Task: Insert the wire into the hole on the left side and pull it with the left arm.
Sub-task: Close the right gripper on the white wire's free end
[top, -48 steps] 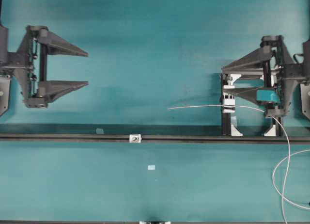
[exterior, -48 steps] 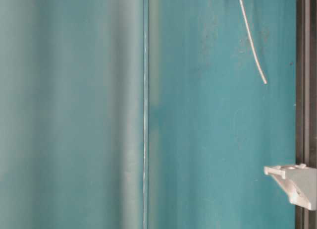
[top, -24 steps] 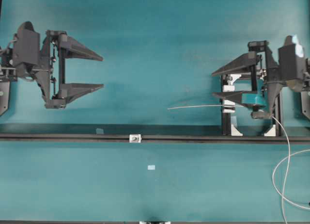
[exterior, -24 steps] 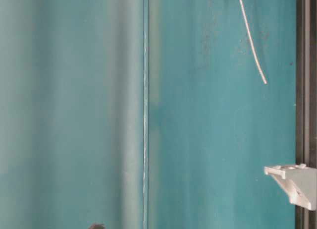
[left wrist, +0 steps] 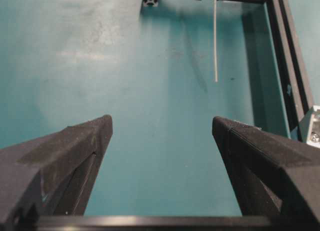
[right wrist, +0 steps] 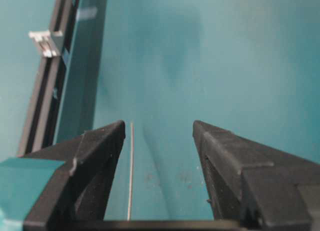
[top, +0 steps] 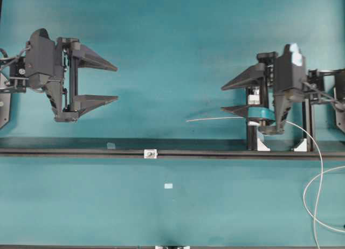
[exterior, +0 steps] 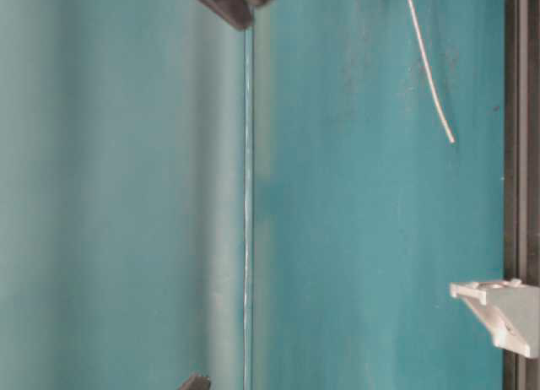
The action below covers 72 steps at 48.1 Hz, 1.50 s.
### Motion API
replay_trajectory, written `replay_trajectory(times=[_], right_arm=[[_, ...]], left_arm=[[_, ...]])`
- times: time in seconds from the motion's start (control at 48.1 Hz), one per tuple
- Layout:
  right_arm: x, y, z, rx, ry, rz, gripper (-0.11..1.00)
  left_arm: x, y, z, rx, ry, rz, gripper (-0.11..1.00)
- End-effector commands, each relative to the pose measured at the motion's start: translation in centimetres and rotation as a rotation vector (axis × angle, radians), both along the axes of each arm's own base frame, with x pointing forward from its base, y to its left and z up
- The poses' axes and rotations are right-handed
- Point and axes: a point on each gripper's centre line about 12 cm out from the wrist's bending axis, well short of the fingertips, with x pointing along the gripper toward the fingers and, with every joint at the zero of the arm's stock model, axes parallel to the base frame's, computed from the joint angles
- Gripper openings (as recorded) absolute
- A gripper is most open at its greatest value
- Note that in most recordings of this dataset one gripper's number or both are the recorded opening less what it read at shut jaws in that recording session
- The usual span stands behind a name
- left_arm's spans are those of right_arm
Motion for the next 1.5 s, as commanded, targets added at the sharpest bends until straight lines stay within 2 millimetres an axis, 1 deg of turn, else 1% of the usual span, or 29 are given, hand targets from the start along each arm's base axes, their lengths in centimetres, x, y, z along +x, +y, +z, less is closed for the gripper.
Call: replay_trajectory(times=[0.0, 0.208, 0.395, 0.54, 0.789, 1.101, 1.475], right_arm=[[1.0, 0.0, 0.3, 0.004, -0.011, -0.001, 0.68], [2.4, 0.1, -1.0, 0.001, 0.052, 0.001, 0.68], [3.1, 0.2, -2.0, -0.001, 0.135, 0.005, 0.68], [3.6, 0.6, -2.5, 0.0, 0.161, 0.017, 0.68], [3.8, 1.2, -3.4, 0.0, 0.192, 0.034, 0.68], [4.0, 1.2, -4.3, 0.017, 0.217, 0.024, 0.68], [4.4, 1.2, -4.8, 0.017, 0.231, 0.024, 0.68]], left_arm=[[0.4, 0.3, 0.7, 0.002, -0.026, 0.012, 0.67], [0.3, 0.7, 0.6, 0.001, -0.023, 0.024, 0.67], [0.2, 0.9, 0.5, 0.001, -0.023, 0.034, 0.67], [0.2, 1.2, 0.5, 0.001, -0.02, 0.043, 0.67], [0.1, 1.2, 0.5, -0.001, -0.02, 0.047, 0.67], [0.1, 1.2, 0.4, -0.001, -0.019, 0.046, 0.67], [0.0, 1.2, 0.3, -0.001, -0.014, 0.046, 0.67]])
